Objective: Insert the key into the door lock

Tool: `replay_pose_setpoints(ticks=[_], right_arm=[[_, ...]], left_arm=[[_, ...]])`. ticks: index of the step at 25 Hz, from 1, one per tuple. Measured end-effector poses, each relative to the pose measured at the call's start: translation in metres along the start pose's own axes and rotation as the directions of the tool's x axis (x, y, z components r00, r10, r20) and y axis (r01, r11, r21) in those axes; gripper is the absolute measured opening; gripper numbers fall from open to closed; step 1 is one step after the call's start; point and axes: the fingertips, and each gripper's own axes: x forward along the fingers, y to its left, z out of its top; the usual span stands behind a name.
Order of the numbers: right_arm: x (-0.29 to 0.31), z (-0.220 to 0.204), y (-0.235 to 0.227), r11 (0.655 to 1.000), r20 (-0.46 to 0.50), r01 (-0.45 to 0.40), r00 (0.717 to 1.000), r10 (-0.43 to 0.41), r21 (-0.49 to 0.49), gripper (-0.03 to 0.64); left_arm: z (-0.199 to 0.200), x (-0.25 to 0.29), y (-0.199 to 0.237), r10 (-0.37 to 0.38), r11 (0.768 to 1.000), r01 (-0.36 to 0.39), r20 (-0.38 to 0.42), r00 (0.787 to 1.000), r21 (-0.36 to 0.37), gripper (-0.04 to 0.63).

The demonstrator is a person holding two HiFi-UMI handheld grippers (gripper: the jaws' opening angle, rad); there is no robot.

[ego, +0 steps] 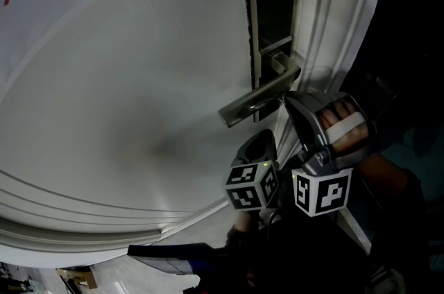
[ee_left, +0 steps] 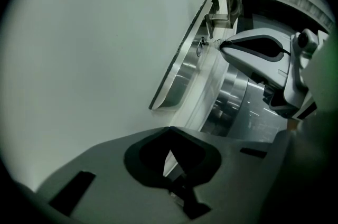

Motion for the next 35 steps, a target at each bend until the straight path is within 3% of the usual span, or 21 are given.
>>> replay_pose_setpoints(ticks=[35], right_arm=[[0.0024, 0.0008, 0.0005, 0.999, -0.008, 0.021, 1.0, -0.021, -0.043, 0.012]], left_arm=[[0.0001, 0.0001, -0.0027, -0.015, 1.0, 0.015, -0.006, 1.0, 0.007, 0.0]])
